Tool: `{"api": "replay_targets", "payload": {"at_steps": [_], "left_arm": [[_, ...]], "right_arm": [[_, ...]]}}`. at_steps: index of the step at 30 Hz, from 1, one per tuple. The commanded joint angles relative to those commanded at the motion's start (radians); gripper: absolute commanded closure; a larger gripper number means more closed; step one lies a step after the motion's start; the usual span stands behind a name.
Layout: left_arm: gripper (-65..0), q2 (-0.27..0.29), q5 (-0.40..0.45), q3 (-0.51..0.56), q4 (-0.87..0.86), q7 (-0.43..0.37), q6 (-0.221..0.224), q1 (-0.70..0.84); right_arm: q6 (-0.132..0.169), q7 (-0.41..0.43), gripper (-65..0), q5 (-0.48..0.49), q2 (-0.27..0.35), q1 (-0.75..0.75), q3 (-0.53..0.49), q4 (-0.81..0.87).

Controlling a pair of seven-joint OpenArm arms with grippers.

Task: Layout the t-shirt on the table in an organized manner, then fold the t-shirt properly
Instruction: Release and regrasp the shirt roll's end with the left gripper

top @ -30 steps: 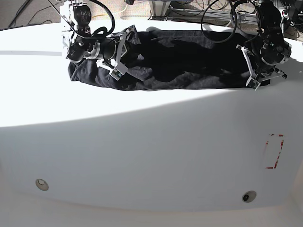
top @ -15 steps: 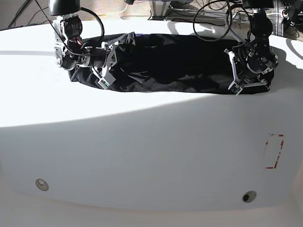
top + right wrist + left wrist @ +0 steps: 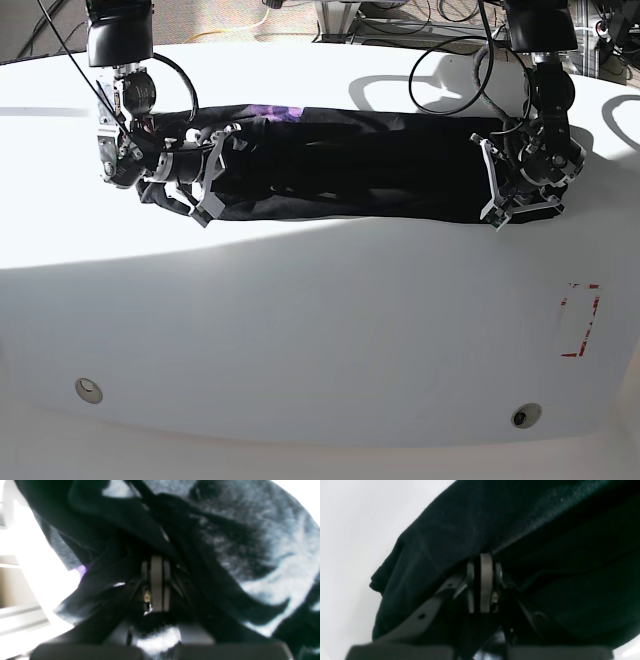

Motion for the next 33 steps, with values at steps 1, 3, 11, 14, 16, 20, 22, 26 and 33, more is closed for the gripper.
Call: {"api": "replay_targets", "payload": {"at_steps": [1, 3, 11, 14, 16, 20, 22, 26, 33], "left_arm": [[-1.5, 0.000, 0.000, 0.000, 0.000, 0.000, 0.000, 0.000], [-1.5, 0.000, 0.000, 0.000, 0.000, 0.000, 0.000, -0.005], [-1.9, 0.005, -0.003, 0.000, 0.000, 0.000, 0.000, -0.035], [-6.1, 0.034, 0.000, 0.000, 0.000, 0.000, 0.000, -0.061], [-9.2, 0.038, -0.002, 0.000, 0.002, 0.002, 0.000, -0.066], [-15.3, 0.038, -0.003, -0.002, 0.037, 0.044, 0.000, -0.077], [-18.5, 0.038, -0.003, -0.002, 0.071, 0.064, 0.000, -0.080], [-24.0, 0.038, -0.003, -0.002, 0.155, 0.106, 0.000, -0.078], [-24.7, 0.037, -0.003, -0.003, 0.261, 0.140, 0.000, -0.077]], "right_arm": [[0.000, 0.000, -0.2, -0.017, -0.002, 0.006, 0.000, 0.000], [0.000, 0.000, -0.2, -0.044, -0.005, 0.017, 0.000, 0.000], [0.000, 0.000, -0.2, -0.078, -0.002, 0.048, 0.000, 0.000], [0.000, -0.002, -0.2, -0.077, 0.002, 0.049, 0.000, 0.006], [0.000, -0.006, -0.2, -0.077, 0.002, 0.049, 0.000, 0.009], [0.000, -0.041, -0.2, -0.075, -0.003, 0.046, 0.000, 0.054], [0.000, -0.068, -0.2, -0.075, -0.006, 0.044, 0.000, 0.087], [0.000, -0.130, -0.2, -0.075, -0.028, 0.023, 0.000, 0.186], [0.000, -0.224, -2.4, -0.077, -0.071, -0.003, 0.000, 0.356]]}}
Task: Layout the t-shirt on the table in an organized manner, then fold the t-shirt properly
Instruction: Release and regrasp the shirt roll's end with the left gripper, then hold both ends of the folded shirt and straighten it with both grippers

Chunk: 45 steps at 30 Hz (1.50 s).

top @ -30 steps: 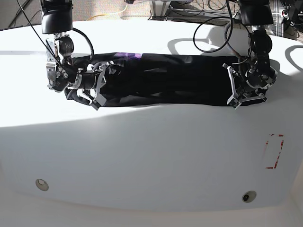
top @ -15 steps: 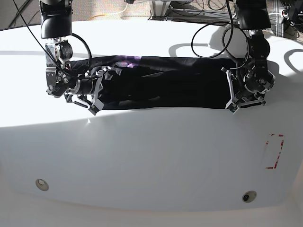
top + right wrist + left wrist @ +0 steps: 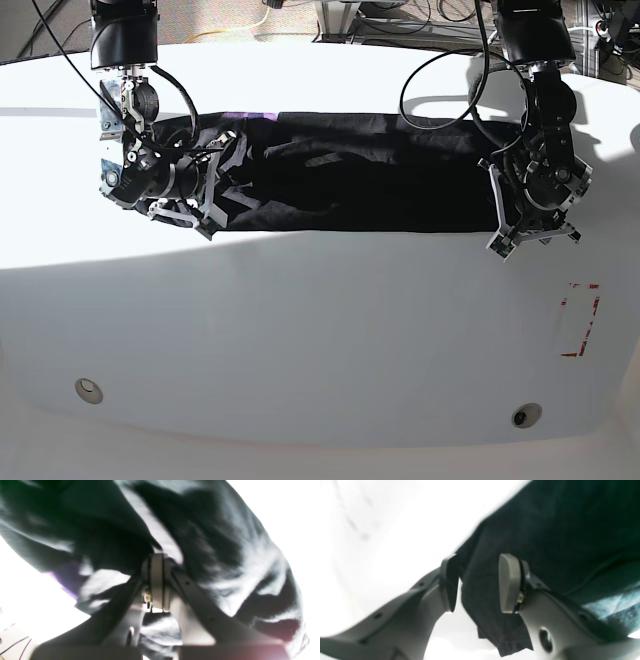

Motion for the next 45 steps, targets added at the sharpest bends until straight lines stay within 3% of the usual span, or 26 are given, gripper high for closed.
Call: {"api": "replay_targets", "payload": {"at_steps": [7, 12, 16, 24, 30, 35, 40, 45], "left_arm": [[-24.9, 0.000, -0.002, -0.041, 0.052, 0.058, 0.000, -0.008], [-24.9, 0.000, -0.002, -0.118, 0.049, 0.058, 0.000, -0.023], [-24.9, 0.009, -0.003, -0.184, 0.049, 0.058, 0.000, -0.029], [-27.5, 0.058, -0.025, -0.376, 0.046, 0.061, 0.000, -0.068], [-48.8, 0.054, -0.149, -0.476, 0.044, 0.112, 0.000, -0.061], [-49.2, 0.049, -0.273, -0.517, 0.038, 0.123, 0.000, -0.005], [-49.2, 0.017, -0.460, -0.497, -0.034, 0.124, 0.000, 0.068], [-49.2, 0.018, -0.542, -0.497, -0.095, 0.124, 0.000, 0.092]], "right_arm": [[0.000, -0.023, -14.6, -0.002, -0.031, -0.026, 0.051, 0.092], [0.000, 0.009, -15.2, -0.011, -0.080, -0.026, 0.147, 0.086], [0.000, 0.078, -15.4, -0.011, -0.066, -0.025, 0.163, 0.048], [0.000, 0.110, -15.2, -0.009, -0.049, -0.017, 0.163, -0.009], [0.000, 0.110, -15.2, -0.009, -0.052, -0.029, 0.163, -0.014], [0.000, 0.112, -15.2, -0.009, -0.052, -0.037, 0.163, -0.014], [0.000, 0.112, -15.2, -0.008, -0.054, -0.040, 0.163, -0.014], [0.000, 0.112, -15.2, -0.008, -0.054, -0.041, 0.163, -0.014]]}}
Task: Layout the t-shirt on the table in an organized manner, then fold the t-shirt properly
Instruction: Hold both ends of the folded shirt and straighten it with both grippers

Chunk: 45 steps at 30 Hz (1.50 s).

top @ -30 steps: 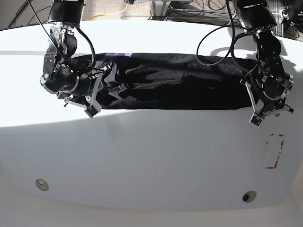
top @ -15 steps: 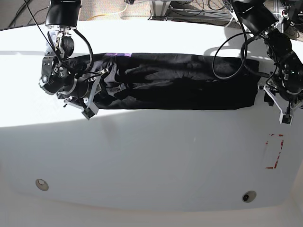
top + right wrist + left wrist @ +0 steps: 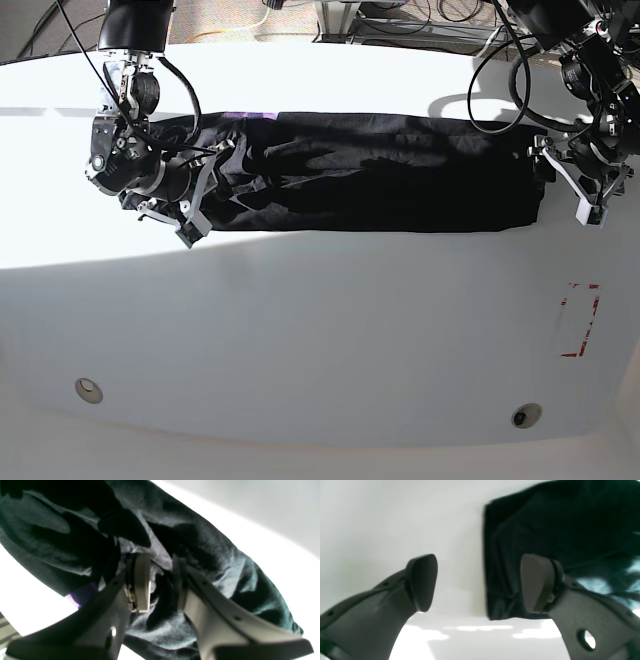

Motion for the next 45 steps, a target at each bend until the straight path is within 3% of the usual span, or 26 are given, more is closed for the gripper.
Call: {"api": "replay_targets", "payload": {"at_steps": [12, 17, 26, 45], "left_arm": [[-49.2, 0.002, -0.003, 0.003, -0.092, -0.025, 0.000, -0.006], [-49.2, -0.005, -0.005, 0.077, -0.123, -0.083, 0.000, 0.000], [-49.2, -0.005, -0.005, 0.100, -0.192, -0.092, 0.000, -0.006], [-49.2, -0.011, 0.046, 0.118, -0.160, -0.118, 0.000, -0.002]], "right_arm": [[0.000, 0.000, -15.2, 0.006, 0.000, -0.012, 0.000, 0.002], [0.000, 0.000, -15.2, 0.008, 0.000, -0.014, 0.000, 0.002], [0.000, 0.000, -15.2, 0.008, 0.000, -0.012, 0.003, 0.002], [0.000, 0.000, -15.2, 0.008, -0.002, -0.009, 0.003, 0.002]]}}
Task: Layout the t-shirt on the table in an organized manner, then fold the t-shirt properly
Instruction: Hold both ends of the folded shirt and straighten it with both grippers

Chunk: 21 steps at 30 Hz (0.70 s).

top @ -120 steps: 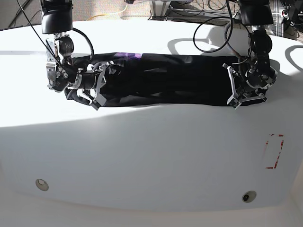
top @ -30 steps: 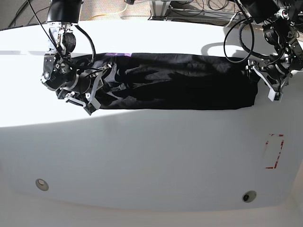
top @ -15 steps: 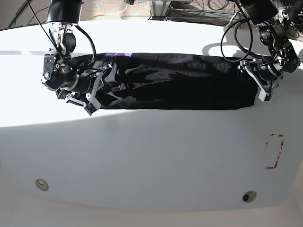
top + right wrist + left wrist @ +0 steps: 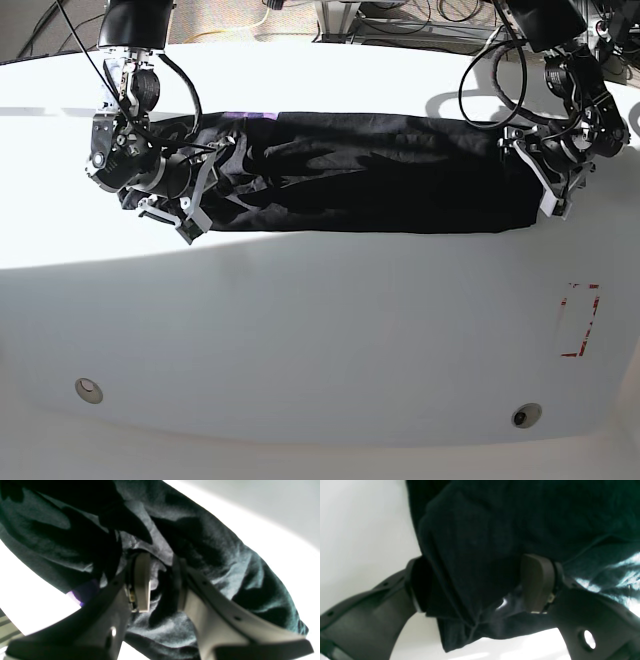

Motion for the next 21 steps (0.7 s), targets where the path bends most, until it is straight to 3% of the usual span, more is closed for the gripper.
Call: {"api": "replay_targets", "payload": {"at_steps": [6, 21], "left_arm": [[-49.2, -0.038, 0.003, 0.003, -0.002, 0.000, 0.000, -0.006], [-49.2, -0.063, 0.005, 0.003, -0.094, -0.002, 0.000, -0.043]], "right_arm": [[0.000, 0.000, -15.2, 0.000, 0.000, 0.000, 0.000, 0.000], [0.000, 0.000, -15.2, 0.000, -0.002, -0.003, -0.002, 0.000]]}}
